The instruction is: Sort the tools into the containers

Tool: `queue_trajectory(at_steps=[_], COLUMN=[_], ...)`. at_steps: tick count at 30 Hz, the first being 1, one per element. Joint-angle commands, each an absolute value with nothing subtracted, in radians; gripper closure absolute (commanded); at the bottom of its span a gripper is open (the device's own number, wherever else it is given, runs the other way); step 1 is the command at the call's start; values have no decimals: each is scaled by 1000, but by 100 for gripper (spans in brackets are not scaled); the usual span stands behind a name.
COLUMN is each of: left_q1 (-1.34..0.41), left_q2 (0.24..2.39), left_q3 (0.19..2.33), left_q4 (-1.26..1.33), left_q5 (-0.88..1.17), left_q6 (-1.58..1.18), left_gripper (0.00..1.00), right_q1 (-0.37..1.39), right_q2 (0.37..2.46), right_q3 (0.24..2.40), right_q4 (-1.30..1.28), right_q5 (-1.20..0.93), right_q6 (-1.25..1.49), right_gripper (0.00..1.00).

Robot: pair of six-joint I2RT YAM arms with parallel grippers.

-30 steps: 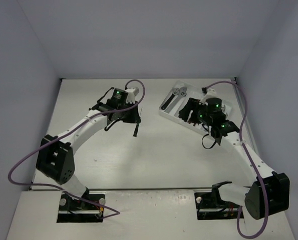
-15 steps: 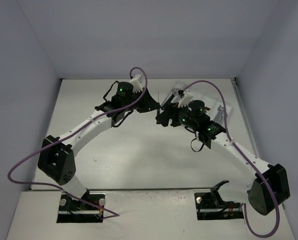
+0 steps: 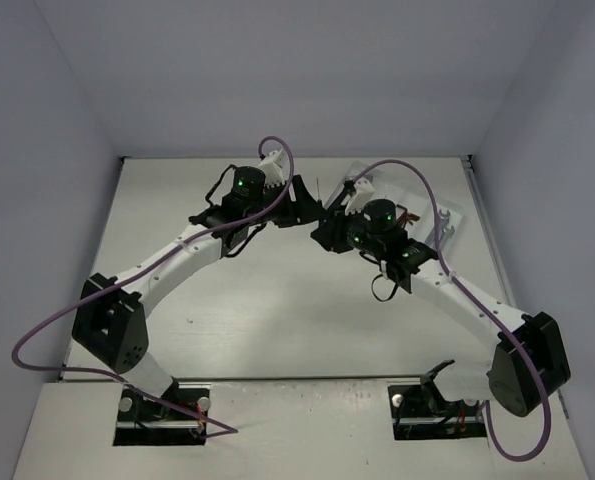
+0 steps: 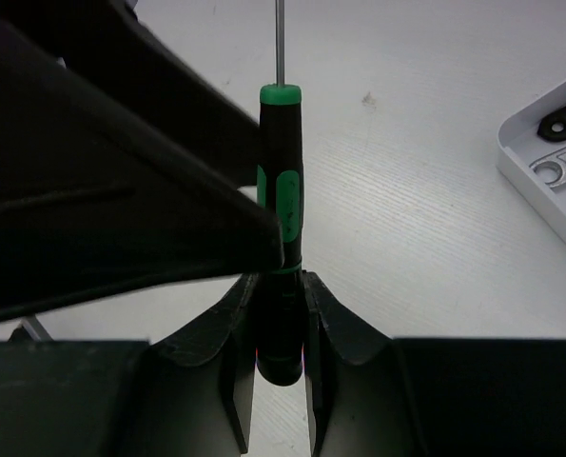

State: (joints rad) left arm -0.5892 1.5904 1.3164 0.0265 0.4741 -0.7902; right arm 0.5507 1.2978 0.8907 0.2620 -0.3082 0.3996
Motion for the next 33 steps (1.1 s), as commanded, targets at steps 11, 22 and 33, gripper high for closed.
queue_trajectory(at_steps=[11,22,33], left_q1=[-531,-518,-514], left_q2=[1199,872,857], left_q3=[1201,990,1129], left_q4=[-438,-578,-635], left_q5=[-105,-194,-213], left_q6=[-404,-409,-355], left_gripper=[31,29,27], right_q1=[321,243,239], right_q2=[1527,1917,1655], right_q3=[1060,1340,1322], right_q4=[194,141,65], right_q5=[88,148,207], right_q6=[559,542,432], right_gripper=[99,64,32])
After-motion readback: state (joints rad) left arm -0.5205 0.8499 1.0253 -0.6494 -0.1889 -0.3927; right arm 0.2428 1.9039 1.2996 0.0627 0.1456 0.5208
